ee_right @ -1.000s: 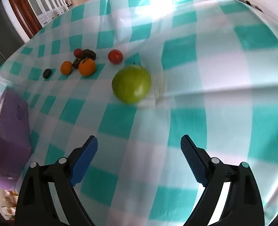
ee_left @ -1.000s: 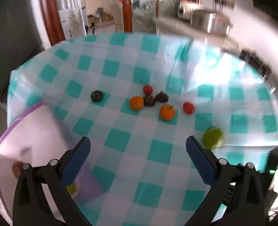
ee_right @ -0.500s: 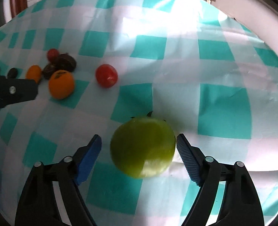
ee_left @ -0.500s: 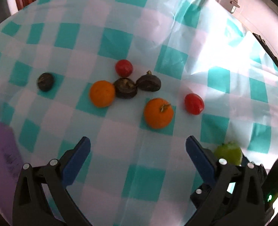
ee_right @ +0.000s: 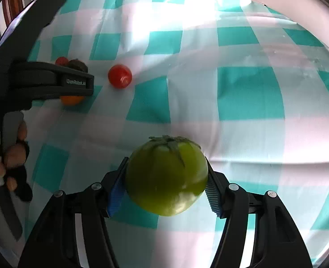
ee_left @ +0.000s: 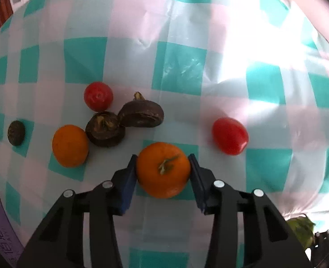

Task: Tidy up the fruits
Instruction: 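Grasp the orange with the left tool while the right tool grasps the second green tomato, then carry the orange and green tomato into the box and open both tools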

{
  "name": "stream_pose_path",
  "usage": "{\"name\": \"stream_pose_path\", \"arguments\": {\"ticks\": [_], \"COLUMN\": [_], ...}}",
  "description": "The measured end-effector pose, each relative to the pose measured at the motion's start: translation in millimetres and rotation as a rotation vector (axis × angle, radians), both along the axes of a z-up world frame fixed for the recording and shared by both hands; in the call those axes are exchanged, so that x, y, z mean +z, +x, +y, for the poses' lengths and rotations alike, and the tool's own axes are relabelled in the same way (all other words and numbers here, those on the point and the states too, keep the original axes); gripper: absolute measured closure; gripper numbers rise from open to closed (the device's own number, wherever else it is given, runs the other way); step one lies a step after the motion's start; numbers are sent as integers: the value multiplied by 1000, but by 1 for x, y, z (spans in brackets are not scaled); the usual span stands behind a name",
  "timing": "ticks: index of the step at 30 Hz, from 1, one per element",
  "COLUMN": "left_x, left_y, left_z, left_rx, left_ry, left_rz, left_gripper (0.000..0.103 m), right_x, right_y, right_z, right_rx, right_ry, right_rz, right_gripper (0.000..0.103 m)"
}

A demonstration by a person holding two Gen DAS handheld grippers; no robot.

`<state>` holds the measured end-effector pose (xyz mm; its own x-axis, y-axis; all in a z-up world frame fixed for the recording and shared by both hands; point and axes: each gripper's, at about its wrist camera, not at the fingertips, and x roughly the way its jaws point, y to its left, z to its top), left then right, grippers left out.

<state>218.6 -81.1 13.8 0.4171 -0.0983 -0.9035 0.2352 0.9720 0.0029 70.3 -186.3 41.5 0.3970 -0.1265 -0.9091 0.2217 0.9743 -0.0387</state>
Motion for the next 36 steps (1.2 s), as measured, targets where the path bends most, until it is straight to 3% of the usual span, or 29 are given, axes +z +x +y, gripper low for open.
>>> {"name": "stream_pose_path", "arguments": {"ticks": [5,8,13,20,26,36], "left_x": [5,9,23,43,62,87], "left_y": [-15,-41,-104,-183,-251,-284], "left_z": [0,0,-1,15,15,-3], "left_rx": [-12,-22,-45,34,116,109], "left_ry": [19,44,86,131,136,152], "left_rz": [24,35,43,49,29,-19], "left_gripper": [59,59,59,59,59,59], "right_x": [5,8,18,29,44,69], "right_y": [-19,-30,-81,-135,-156,-176], "right_z": [-1,2,-5,-24,-41,-45], "right_rx": [46,82,154,239,299,382], "right_ry": [41,70,176,302,337,383], "right_rz": [20,27,57,109,77,26], "right_gripper": [42,43,43,43,43,43]}}
